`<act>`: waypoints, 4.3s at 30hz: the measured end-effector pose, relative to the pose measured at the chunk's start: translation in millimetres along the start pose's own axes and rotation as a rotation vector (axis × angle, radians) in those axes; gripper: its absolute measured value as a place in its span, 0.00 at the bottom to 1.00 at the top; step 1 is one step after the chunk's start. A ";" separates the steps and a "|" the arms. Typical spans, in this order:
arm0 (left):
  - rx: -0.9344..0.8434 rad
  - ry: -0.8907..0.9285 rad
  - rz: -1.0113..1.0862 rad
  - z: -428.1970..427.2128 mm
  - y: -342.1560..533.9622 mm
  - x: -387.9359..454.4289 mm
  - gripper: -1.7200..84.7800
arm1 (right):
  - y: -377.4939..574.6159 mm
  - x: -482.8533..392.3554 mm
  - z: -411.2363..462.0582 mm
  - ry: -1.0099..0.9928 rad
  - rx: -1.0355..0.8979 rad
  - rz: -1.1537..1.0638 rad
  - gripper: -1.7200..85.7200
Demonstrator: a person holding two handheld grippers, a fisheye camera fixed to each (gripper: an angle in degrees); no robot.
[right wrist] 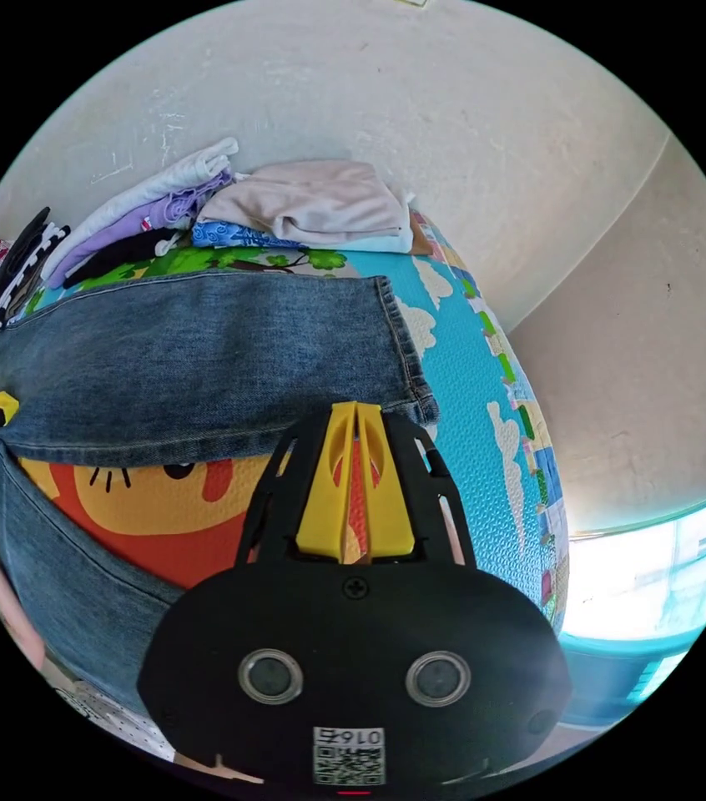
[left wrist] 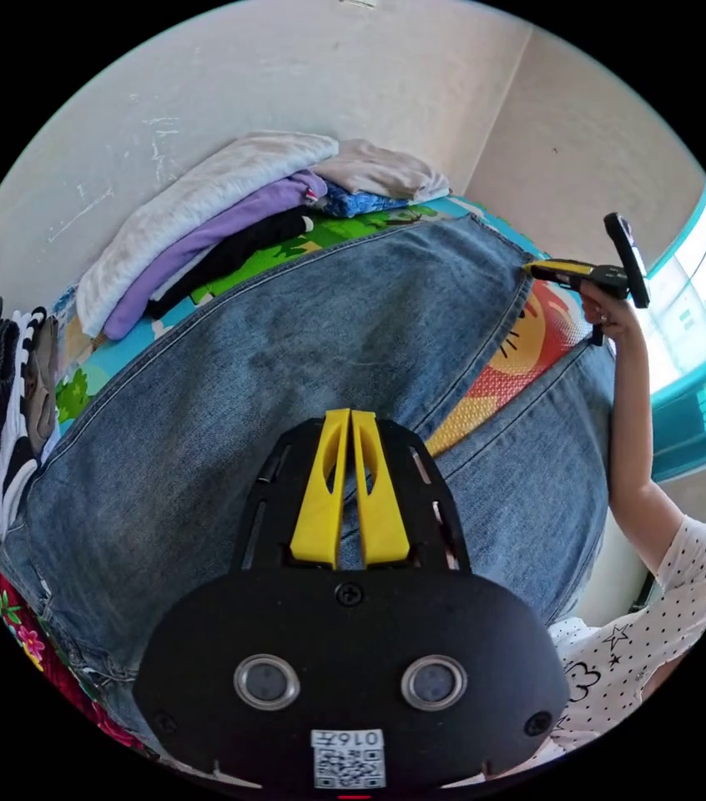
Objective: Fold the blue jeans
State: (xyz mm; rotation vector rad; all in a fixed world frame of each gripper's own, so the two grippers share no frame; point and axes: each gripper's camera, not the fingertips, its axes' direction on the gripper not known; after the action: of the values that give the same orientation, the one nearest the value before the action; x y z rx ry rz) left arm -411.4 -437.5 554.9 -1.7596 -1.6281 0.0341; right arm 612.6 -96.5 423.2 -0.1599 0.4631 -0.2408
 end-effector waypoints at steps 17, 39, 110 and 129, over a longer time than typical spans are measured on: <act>0.069 -0.025 -0.024 18.7 29.8 23.5 0.02 | 38.3 68.3 3.2 0.002 -0.014 0.048 0.03; 0.058 -0.086 0.406 96.4 143.8 110.7 0.01 | 127.6 210.2 -15.0 -0.374 0.099 0.497 0.08; 0.273 -0.071 -0.543 166.2 1210.5 -339.3 0.01 | 491.3 -557.0 -609.7 -0.544 0.455 -0.982 0.03; 0.102 -0.720 -0.489 183.5 1039.6 -246.6 0.02 | 474.7 -455.5 -596.7 -0.964 0.342 -0.958 0.10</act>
State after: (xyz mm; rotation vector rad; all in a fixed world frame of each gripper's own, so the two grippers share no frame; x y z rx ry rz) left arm 341.0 -497.8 -223.2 -1.2872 -2.4791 0.5636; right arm 35.1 421.3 -9.6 -0.1338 -0.6565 -1.1085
